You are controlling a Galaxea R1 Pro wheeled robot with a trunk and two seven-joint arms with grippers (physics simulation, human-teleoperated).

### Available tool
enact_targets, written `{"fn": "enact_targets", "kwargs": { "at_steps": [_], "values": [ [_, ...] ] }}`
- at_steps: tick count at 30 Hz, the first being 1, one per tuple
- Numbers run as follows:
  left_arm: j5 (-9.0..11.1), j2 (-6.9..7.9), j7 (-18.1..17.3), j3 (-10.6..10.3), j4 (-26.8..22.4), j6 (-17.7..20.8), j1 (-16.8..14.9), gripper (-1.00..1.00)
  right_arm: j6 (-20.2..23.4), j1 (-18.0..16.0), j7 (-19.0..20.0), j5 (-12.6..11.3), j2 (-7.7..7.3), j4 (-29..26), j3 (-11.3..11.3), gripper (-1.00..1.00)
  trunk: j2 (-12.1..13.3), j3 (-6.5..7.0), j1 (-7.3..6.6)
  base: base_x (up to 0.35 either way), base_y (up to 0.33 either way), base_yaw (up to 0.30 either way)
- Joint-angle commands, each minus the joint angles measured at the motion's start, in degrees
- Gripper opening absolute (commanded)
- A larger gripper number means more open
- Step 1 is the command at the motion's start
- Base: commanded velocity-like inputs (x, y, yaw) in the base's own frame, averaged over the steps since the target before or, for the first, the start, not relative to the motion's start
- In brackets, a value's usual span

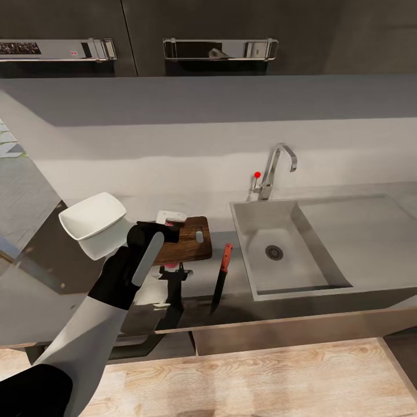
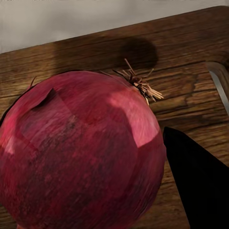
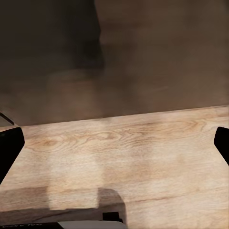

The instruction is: In the kitchen, take the Vidalia onion out of the sink, dice it on the chopping board with the paring knife, put the diced onion into the bowl on the countertop, then place both the paring knife and the chopping board into the sink.

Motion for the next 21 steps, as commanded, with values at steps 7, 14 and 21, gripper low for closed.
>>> {"fn": "enact_targets", "kwargs": {
  "at_steps": [7, 14, 21],
  "values": [
    [0.6, 0.0, 0.5, -0.1, -0.1, 0.1, -0.1, -1.0, -0.1, 0.0, -0.3, 0.5, 0.04, -0.1, -0.1, 1.0, -0.1, -0.09, 0.03, 0.0, 0.0, 0.0],
    [0.6, 0.0, 0.5, -0.1, -0.1, 0.1, -0.1, -1.0, -0.1, 0.0, -0.3, 0.5, 0.04, -0.1, -0.1, 1.0, -0.1, -0.09, 0.03, 0.003, -0.012, 0.0],
    [0.6, 0.0, 0.5, 0.0, -0.2, 0.2, 0.0, -1.0, 0.0, 0.0, -0.3, 0.4, 0.04, -0.1, -0.1, 1.0, -0.1, -0.09, 0.03, 0.029, -0.059, 0.0]
  ]
}}
